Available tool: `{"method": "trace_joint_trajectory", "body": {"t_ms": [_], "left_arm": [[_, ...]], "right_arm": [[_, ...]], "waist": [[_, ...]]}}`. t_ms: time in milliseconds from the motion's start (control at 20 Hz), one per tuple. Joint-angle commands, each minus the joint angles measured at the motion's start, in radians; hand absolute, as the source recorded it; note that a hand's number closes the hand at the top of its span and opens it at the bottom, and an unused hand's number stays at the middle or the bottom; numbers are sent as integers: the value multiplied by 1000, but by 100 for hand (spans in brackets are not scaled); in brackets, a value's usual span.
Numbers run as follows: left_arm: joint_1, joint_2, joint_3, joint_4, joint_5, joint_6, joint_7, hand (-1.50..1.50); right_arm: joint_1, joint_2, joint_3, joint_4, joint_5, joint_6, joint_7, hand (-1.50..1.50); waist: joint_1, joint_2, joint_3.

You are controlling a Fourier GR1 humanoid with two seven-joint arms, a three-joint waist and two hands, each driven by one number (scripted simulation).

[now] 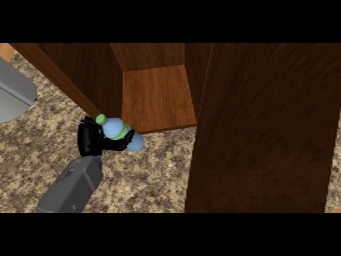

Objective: Pick up the bottled water, place it into the cabinet and close the cabinet

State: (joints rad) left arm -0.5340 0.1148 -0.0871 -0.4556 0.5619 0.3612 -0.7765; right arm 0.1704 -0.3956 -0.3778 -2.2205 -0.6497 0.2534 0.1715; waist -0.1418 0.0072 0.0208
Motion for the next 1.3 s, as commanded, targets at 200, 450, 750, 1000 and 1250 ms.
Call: {"method": "trace_joint_trajectory", "body": {"t_ms": [200,450,750,1000,1250], "left_arm": [[-248,-90,-13,9,-4,76,100,-150],[-246,-64,-8,0,3,82,90,-150],[-233,-79,-19,-5,3,99,69,-150],[-233,-40,-43,1,-24,111,61,-150],[-238,-42,-107,-13,-74,64,39,-150]], "right_arm": [[-13,-8,-9,22,-40,25,-4,-150],[-7,-7,-7,18,-31,28,-5,-150],[-15,-7,-3,38,-39,48,-14,-150],[-14,-21,-8,35,-60,64,-6,-150],[-30,-20,2,60,-45,65,-10,-150]], "waist": [[-67,28,-23],[-69,26,-23],[-80,29,-22],[-96,25,-23],[-92,30,-22]]}}
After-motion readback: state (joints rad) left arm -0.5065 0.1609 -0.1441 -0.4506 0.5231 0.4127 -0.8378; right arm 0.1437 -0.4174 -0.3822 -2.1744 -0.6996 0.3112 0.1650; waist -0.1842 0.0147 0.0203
